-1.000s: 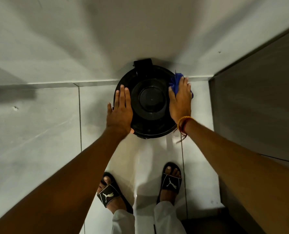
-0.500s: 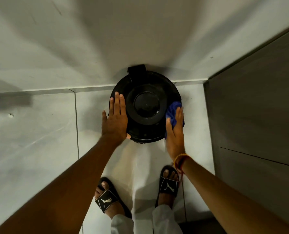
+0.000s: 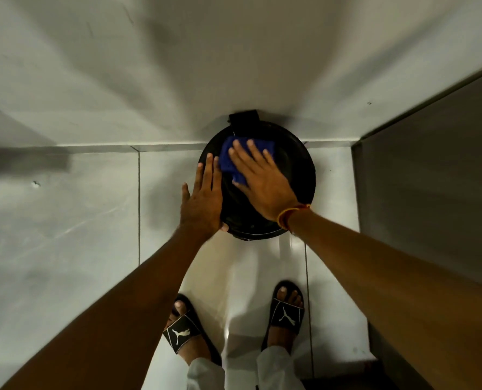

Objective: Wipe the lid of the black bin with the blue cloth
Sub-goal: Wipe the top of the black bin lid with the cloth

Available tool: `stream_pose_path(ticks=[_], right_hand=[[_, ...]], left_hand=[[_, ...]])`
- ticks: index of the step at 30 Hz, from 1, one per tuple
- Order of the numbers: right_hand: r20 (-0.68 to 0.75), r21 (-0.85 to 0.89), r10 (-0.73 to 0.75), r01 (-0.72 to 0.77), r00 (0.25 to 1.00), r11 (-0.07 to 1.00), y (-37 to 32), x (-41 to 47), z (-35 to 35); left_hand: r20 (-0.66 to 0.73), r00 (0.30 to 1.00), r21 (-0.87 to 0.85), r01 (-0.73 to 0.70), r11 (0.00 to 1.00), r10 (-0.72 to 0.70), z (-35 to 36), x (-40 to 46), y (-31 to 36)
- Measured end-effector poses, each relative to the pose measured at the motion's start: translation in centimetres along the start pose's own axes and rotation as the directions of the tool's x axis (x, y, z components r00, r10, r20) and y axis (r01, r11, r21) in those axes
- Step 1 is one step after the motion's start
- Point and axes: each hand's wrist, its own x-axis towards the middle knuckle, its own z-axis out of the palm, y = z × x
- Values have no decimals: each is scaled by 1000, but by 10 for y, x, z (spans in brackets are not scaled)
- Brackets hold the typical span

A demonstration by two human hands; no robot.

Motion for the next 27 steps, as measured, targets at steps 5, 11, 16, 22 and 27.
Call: stream_pose_path(ticks=[5, 11, 16, 22, 27], right_hand=[[58, -65, -171, 175, 984, 982, 2, -64, 15], [40, 132, 230, -233, 972, 963, 37, -112, 1], [-7, 198, 383, -375, 924, 906, 17, -9, -21], [133, -48, -50, 57, 990, 997, -16, -67, -2], [127, -57, 261, -256, 957, 965, 20, -74, -20]], left_hand=[[-6, 1000, -22, 9, 1000, -9, 1, -2, -1], [10, 1000, -26, 6, 1000, -6, -3, -2, 4], [-14, 1000, -10, 20, 1000, -20, -1, 2, -3], [4, 999, -4, 37, 999, -37, 6, -3, -2], [18, 998, -16, 59, 998, -59, -1, -4, 5]])
